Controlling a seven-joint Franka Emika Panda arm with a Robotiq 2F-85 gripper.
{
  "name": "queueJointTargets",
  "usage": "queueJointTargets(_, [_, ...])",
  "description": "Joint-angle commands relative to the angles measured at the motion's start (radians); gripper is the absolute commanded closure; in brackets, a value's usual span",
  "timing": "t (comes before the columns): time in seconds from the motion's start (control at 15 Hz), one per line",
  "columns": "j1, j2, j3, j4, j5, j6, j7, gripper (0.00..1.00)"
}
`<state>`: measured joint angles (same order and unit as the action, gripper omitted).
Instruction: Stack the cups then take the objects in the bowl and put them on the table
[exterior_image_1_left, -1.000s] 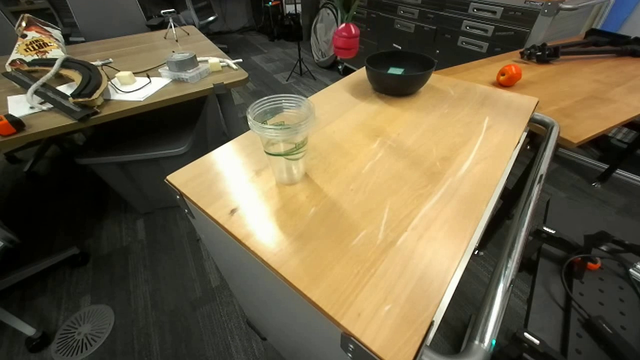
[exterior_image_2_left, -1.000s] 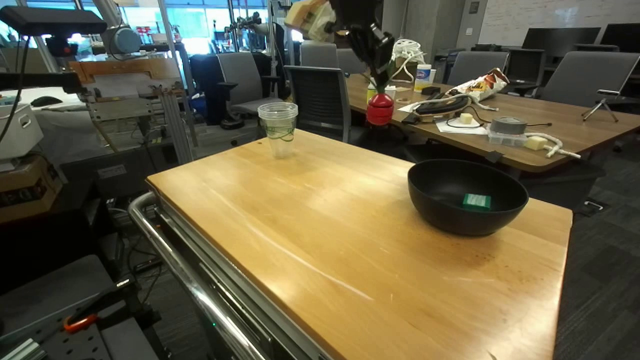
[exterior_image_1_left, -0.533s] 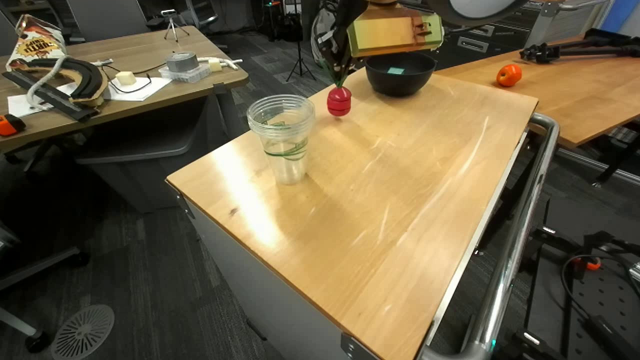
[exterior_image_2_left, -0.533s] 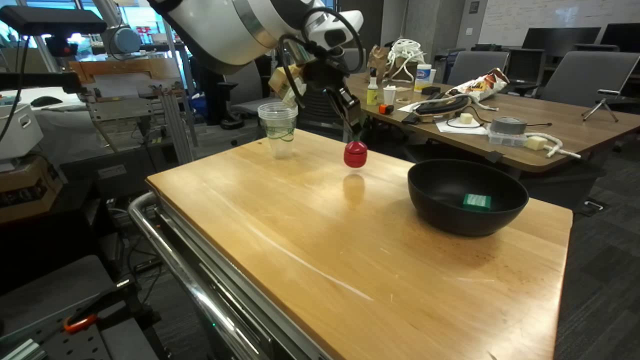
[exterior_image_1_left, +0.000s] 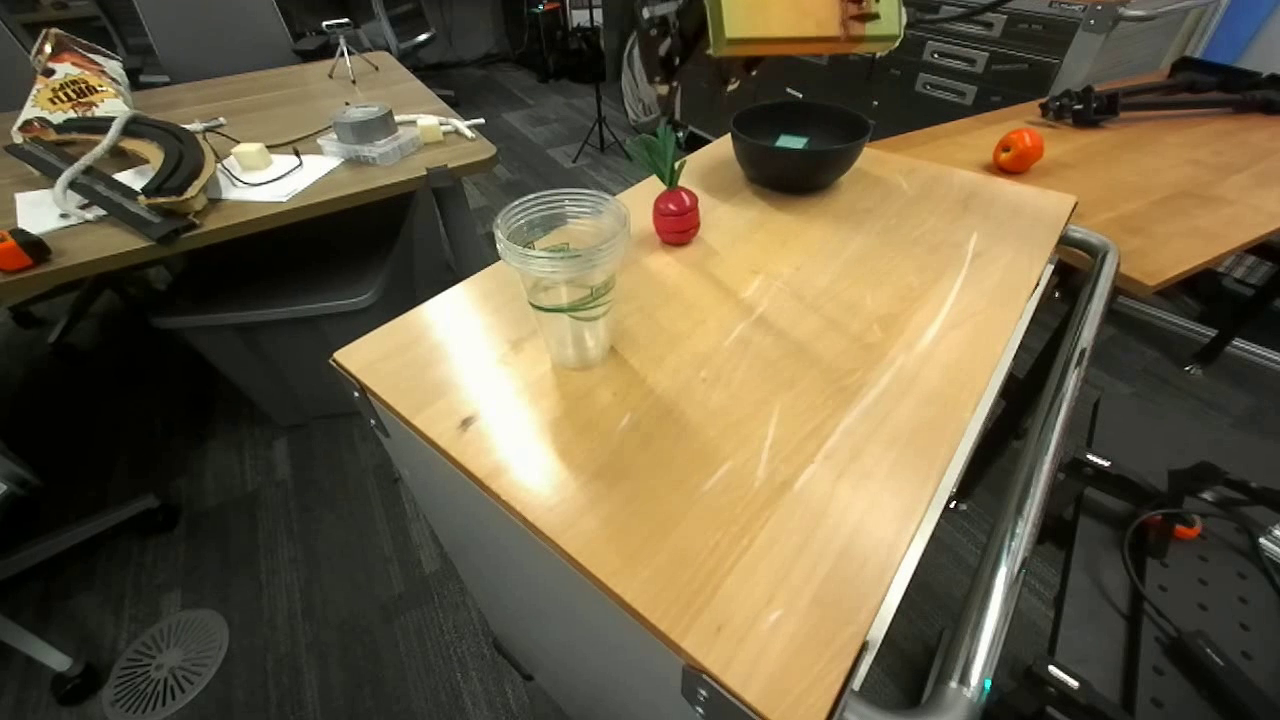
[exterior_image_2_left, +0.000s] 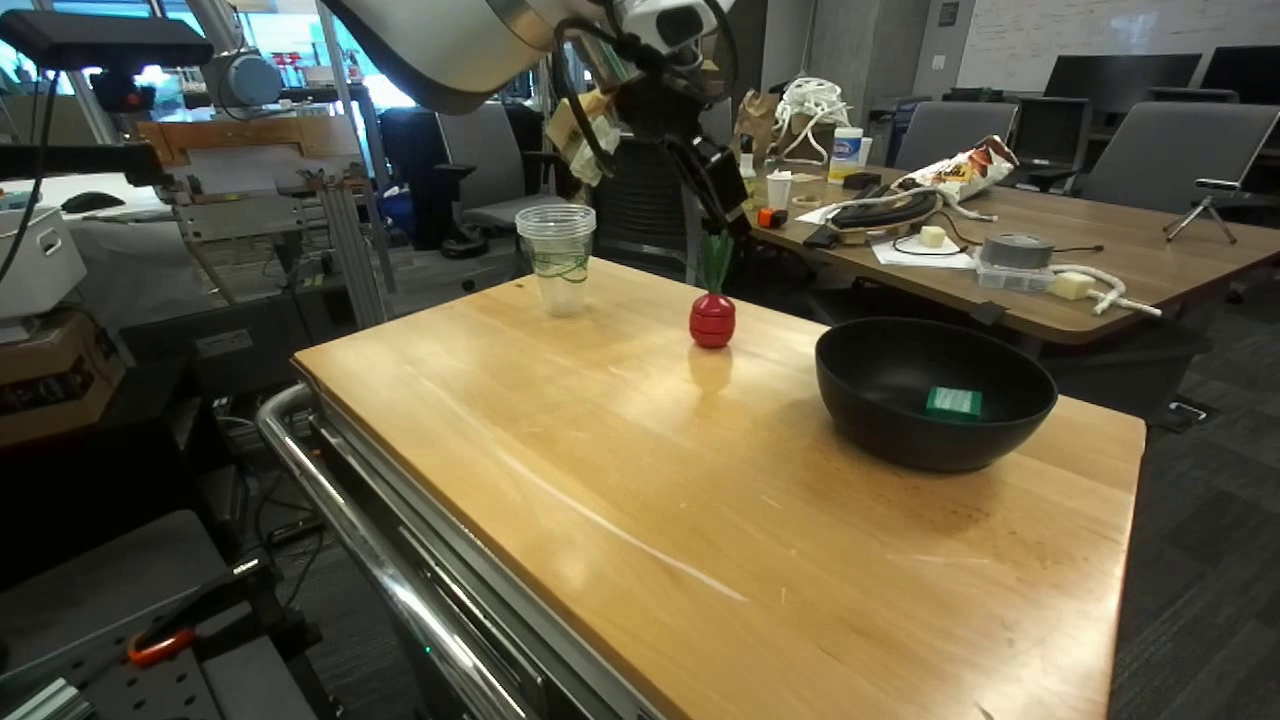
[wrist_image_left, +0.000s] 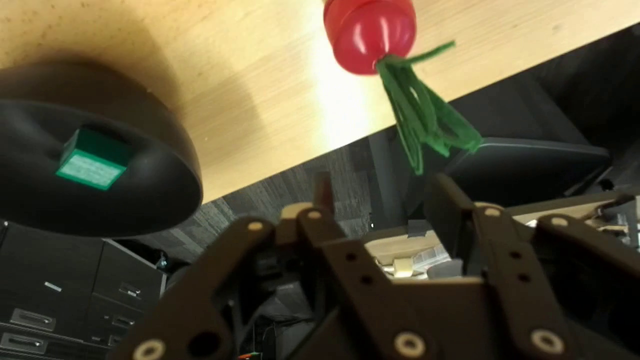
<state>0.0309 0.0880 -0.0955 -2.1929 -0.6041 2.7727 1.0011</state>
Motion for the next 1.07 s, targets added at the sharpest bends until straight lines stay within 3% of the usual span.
queueJointTargets(0.0, [-0.028,-0.138,-0.021,-0.037,0.026,-0.113,-0.093,0.18])
queueJointTargets(0.13, [-0.080,-0.170,-0.029,-0.039,0.149,-0.199,-0.255,0.03])
queueJointTargets(0.2, [-0.068,-0.109,0.001,-0.008,0.073,-0.152,-0.136,0.00])
queueJointTargets(0.27, [-0.085,-0.124,-0.001,-0.010,0.089,-0.164,-0.168,0.12])
queueJointTargets(0.4, [-0.089,-0.119,0.000,-0.013,0.087,-0.163,-0.166,0.00])
queueJointTargets(0.53, [-0.081,-0.107,0.011,-0.013,0.086,-0.163,-0.158,0.00])
queueJointTargets(0.6, [-0.077,-0.087,0.014,0.021,0.141,-0.228,-0.272,0.00])
queueJointTargets(0.73, [-0.090,-0.048,0.002,0.117,0.216,-0.415,-0.321,0.00])
queueJointTargets(0.87, [-0.102,-0.023,-0.013,0.192,0.159,-0.547,-0.308,0.00])
queueJointTargets(1.0, [-0.115,-0.012,-0.028,0.225,0.101,-0.601,-0.396,0.00])
